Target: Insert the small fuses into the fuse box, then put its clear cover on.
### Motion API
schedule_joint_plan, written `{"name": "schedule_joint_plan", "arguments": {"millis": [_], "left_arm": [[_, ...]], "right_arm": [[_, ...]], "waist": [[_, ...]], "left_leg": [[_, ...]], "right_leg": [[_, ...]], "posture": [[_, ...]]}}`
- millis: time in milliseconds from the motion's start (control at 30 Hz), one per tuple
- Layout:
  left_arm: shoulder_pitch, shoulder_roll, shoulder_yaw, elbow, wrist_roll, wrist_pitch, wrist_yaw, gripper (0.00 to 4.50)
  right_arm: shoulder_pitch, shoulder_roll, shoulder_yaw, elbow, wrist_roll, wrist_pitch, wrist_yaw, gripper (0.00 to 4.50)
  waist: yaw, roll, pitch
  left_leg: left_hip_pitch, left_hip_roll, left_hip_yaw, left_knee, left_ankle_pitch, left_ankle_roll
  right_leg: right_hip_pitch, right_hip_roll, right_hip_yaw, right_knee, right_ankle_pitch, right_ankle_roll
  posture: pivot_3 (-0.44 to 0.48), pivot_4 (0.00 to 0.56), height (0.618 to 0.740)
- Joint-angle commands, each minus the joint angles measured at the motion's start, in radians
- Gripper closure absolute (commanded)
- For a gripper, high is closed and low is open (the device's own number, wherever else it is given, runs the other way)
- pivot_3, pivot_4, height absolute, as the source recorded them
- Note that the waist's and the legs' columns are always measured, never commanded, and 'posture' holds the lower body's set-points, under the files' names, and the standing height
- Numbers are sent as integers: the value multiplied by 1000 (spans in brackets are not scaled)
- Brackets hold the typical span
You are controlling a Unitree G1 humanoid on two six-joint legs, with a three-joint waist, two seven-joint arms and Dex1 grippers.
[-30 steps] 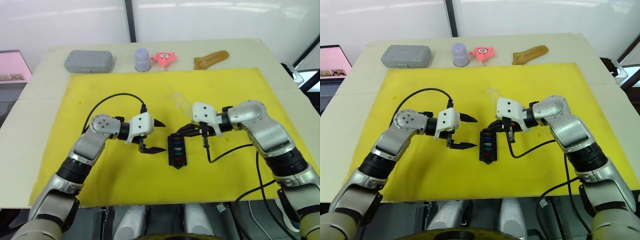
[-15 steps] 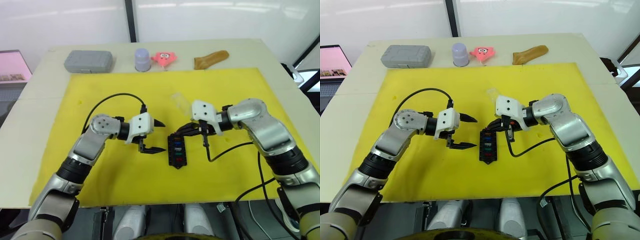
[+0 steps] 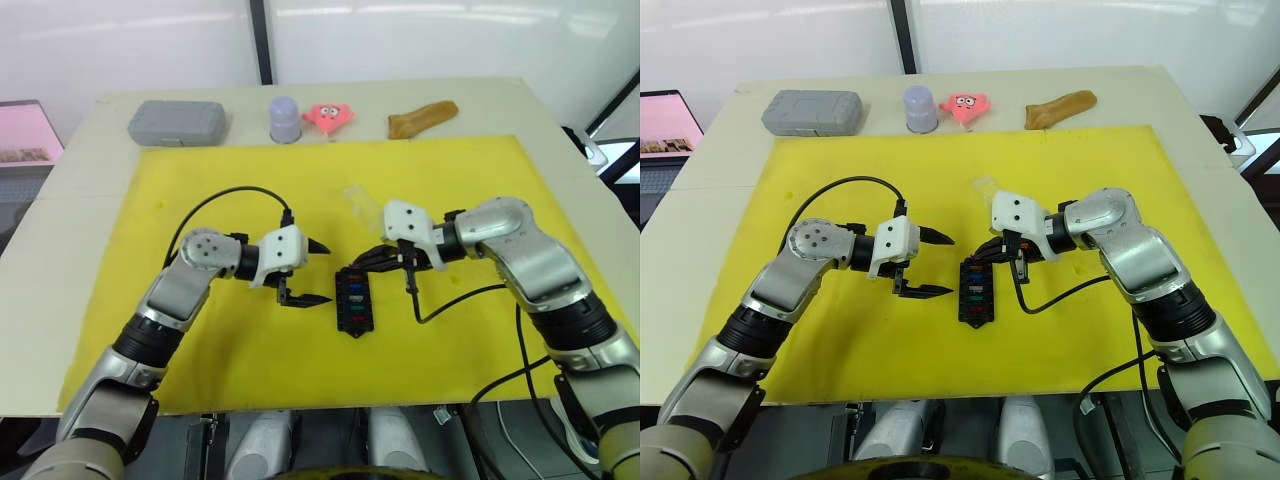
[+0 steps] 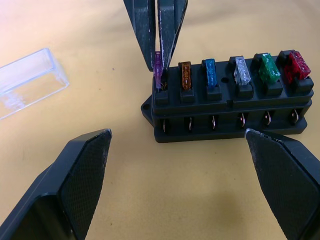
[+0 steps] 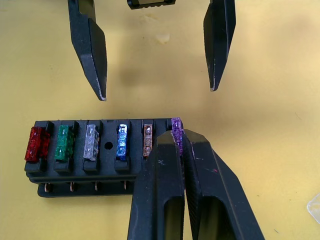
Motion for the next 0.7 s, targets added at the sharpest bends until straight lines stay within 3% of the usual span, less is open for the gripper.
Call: {"name": "schedule_joint_plan", "arguments": {"millis": [33, 700], "left_arm": [[-7, -1, 5, -19, -2, -14, 6, 11], [1, -3, 1, -37, 1, -25, 13, 11]], "right_arm": [[-14, -1, -5, -20, 6, 0, 3, 4500], [-11, -5, 2, -46, -8, 30, -17, 4500]], "waist": [[0, 0, 0], [0, 0, 0]], "left_leg": [[0, 0, 0, 0, 0, 0], [0, 0, 0, 0, 0, 0]], "right_leg": [[0, 0, 0, 0, 0, 0], [0, 0, 0, 0, 0, 0]], "posture": [[0, 150, 740], [0, 150, 740]]}}
